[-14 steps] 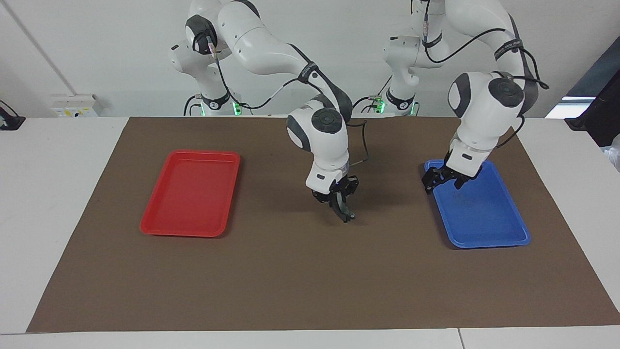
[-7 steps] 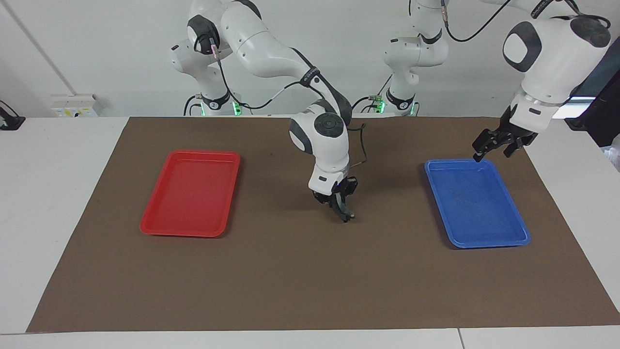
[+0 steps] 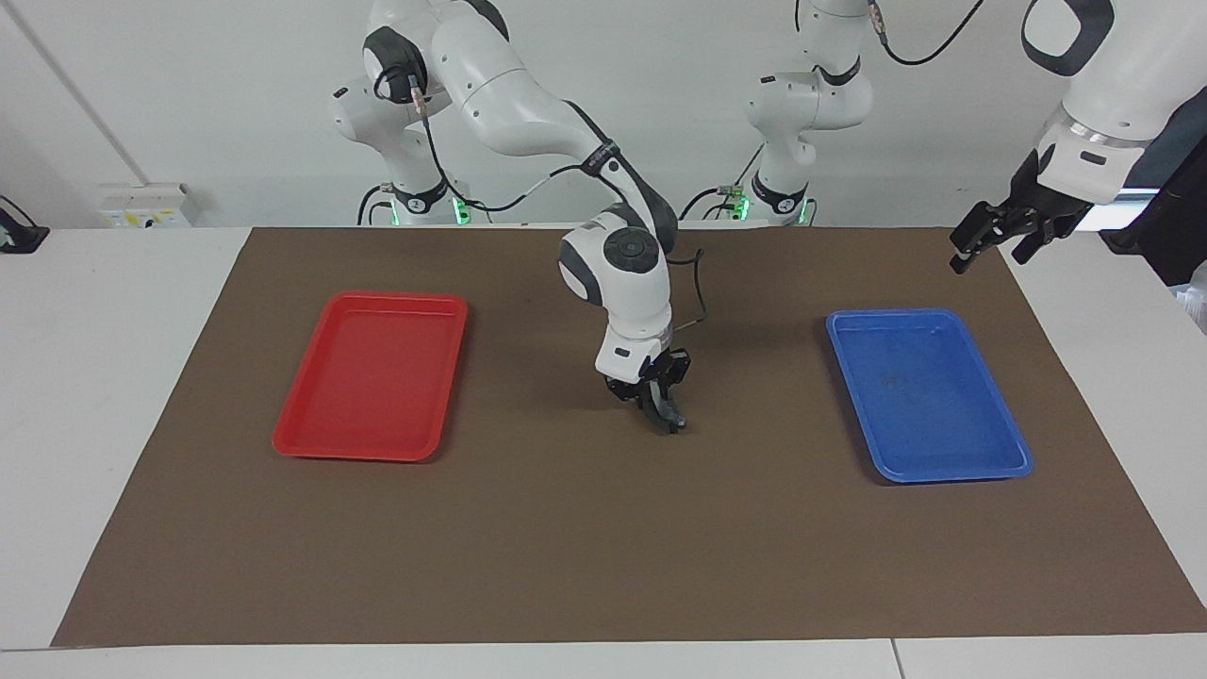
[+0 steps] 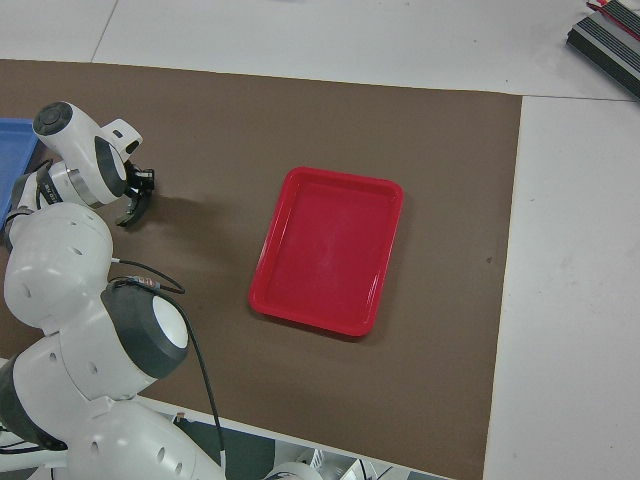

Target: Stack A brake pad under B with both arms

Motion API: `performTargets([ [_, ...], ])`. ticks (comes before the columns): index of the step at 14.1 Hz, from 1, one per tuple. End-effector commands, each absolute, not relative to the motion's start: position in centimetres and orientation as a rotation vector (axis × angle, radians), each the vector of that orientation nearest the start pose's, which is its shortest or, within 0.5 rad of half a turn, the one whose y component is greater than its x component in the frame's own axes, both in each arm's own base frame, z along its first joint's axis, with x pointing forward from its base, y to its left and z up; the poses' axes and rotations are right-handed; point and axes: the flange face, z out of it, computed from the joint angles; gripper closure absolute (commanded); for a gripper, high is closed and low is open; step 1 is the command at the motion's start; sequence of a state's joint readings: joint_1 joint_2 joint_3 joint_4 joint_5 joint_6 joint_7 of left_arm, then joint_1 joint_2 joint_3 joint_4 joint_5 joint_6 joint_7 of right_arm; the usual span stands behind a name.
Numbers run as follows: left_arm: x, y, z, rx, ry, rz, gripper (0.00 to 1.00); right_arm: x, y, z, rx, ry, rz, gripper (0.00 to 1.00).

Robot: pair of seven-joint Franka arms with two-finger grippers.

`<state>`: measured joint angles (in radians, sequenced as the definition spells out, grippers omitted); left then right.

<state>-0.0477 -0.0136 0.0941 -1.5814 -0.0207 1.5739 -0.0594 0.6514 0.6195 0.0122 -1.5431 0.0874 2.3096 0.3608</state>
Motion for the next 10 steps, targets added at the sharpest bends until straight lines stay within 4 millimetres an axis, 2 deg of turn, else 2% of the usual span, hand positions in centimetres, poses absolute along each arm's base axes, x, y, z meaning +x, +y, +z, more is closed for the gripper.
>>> performTargets([
  [1,54.1,3.6,61.7,-3.166,-0.153,0.048,0.01,56.3,44.1,30.5,-2.961,-0.395,-0.181,0.93],
  [3,54.0,3.7,61.4,-3.169,-0.090,0.054,0.01,56.2,44.1,30.3,-2.963,-0.398,-0.175,0.91],
  [4,54.0,3.6,61.4,-3.170,-0.081,0.052,0.01,56.2,44.1,30.3,-2.964,-0.396,-0.173,0.75],
  [5,54.0,3.6,61.4,-3.170,-0.078,0.047,0.00,56.2,44.0,30.2,-2.967,-0.392,-0.169,0.21],
  [6,54.1,3.4,61.4,-3.170,-0.071,0.040,0.00,56.1,44.1,30.4,-2.971,-0.395,-0.165,0.00],
  [9,54.1,2.8,61.5,-3.170,-0.061,0.040,0.00,56.7,43.7,32.5,-2.984,-0.403,-0.182,0.00],
  [10,54.1,2.8,61.5,-3.170,-0.061,0.045,0.00,57.3,42.4,34.6,-2.995,-0.381,-0.187,0.00],
])
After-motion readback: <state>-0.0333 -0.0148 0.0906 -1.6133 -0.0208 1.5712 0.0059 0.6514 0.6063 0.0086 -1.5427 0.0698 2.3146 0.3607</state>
